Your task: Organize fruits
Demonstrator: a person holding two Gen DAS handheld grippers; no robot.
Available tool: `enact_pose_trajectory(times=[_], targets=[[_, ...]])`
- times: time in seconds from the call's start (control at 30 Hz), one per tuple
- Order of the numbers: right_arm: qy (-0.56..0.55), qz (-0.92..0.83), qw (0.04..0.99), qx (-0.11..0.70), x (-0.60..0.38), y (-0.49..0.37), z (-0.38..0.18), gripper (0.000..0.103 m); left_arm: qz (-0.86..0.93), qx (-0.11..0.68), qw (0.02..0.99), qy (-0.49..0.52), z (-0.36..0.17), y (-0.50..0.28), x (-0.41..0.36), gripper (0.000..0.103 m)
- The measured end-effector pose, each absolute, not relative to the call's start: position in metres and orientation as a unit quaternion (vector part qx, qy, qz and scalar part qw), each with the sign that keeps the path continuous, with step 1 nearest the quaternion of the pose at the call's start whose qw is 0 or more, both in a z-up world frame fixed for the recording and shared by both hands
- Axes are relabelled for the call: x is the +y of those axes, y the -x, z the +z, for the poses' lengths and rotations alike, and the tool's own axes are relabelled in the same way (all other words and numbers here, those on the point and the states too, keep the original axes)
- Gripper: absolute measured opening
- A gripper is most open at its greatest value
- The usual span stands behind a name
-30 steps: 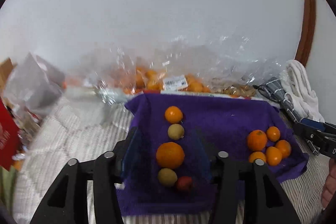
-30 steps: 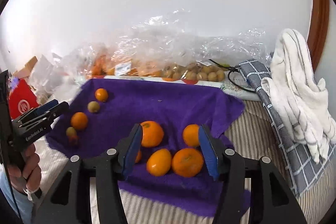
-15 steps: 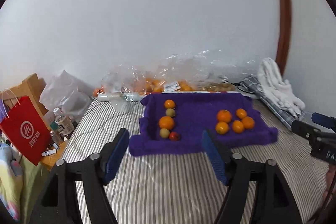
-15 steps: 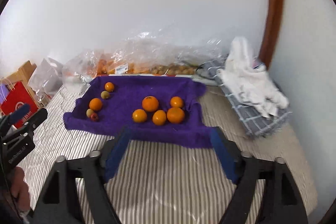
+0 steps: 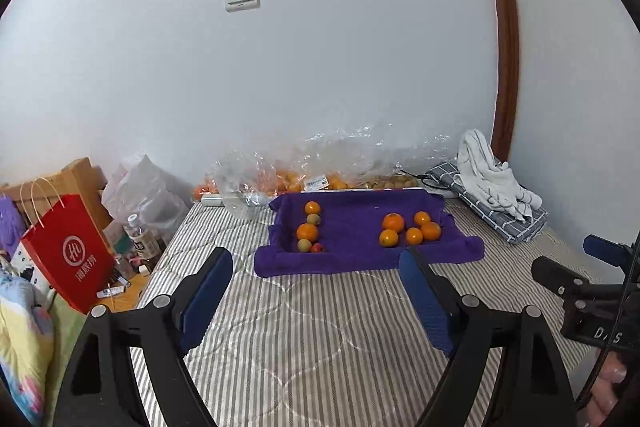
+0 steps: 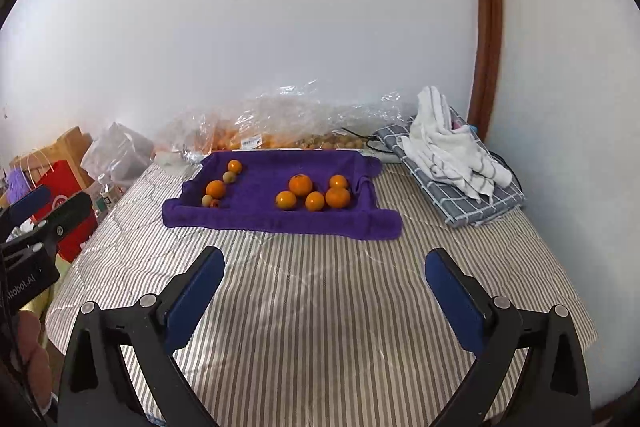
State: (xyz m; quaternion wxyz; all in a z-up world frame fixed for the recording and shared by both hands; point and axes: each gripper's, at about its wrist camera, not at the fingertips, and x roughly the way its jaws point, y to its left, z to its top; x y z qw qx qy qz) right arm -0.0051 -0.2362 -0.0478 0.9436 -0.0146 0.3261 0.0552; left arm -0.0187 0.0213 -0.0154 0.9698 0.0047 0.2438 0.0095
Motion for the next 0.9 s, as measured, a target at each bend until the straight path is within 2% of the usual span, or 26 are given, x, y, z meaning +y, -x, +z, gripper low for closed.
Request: enact_pose_trajectory(times=[0.9], targets=[[0.019, 0.033, 0.951, 0.307, -0.246, 0.028, -0.039, 0.100, 0.015, 0.256, 0.966, 0.007, -0.029, 0.030, 0.024, 0.085]])
